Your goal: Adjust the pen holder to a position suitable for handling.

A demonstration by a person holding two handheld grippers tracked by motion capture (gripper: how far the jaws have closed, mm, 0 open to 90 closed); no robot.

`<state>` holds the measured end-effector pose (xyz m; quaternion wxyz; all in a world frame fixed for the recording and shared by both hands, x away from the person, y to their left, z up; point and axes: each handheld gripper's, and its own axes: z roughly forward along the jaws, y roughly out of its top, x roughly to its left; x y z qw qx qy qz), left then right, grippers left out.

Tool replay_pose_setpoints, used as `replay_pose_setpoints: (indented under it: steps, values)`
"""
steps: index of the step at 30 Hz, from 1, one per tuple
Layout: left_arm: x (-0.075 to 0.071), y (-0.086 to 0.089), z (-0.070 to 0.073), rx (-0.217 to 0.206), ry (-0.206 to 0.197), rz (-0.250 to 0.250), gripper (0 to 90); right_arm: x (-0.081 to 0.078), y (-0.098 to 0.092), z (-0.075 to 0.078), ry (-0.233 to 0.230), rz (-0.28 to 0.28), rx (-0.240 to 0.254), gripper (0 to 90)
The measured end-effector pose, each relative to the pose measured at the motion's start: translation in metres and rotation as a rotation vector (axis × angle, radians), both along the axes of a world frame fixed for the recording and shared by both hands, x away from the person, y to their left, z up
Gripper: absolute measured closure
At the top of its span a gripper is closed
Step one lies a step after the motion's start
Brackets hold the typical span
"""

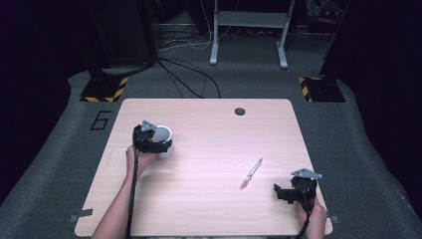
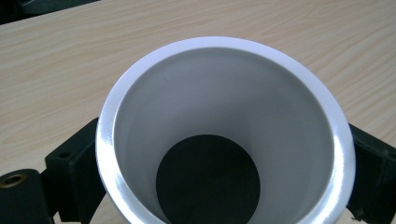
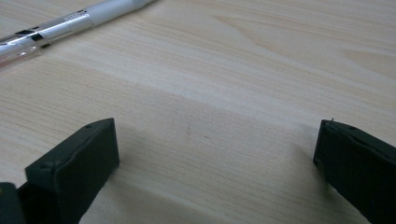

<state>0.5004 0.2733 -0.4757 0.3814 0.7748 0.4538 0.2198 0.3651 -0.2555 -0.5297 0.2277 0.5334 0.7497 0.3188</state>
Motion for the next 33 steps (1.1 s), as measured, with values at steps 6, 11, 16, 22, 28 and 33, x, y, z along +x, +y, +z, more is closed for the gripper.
replay_pose_setpoints:
  steps: [6,11,16,22,28,33]
  values:
    - [-0.001,-0.008,0.0,0.001,0.004,-0.018,6.8,0.0,0.0,0.0,0.0,-0.001,0.0,0.0]
    - [-0.001,-0.018,-0.001,-0.005,-0.009,-0.032,6.8,0.0,0.0,0.0,0.0,-0.001,0.002,0.0]
    - [0.0,-0.026,0.0,0.0,-0.001,-0.051,6.8,0.0,0.0,0.0,0.0,-0.001,0.002,0.0]
    - [0.001,-0.037,-0.001,-0.012,-0.011,-0.065,6.8,0.0,0.0,0.0,0.0,-0.002,0.002,0.0]
    - [0.001,-0.048,0.0,-0.008,-0.001,-0.09,6.8,0.0,0.0,0.0,0.0,-0.002,0.002,0.0]
    - [0.001,-0.058,-0.001,-0.006,-0.011,-0.112,6.8,0.0,0.0,0.0,0.001,-0.001,0.001,0.0]
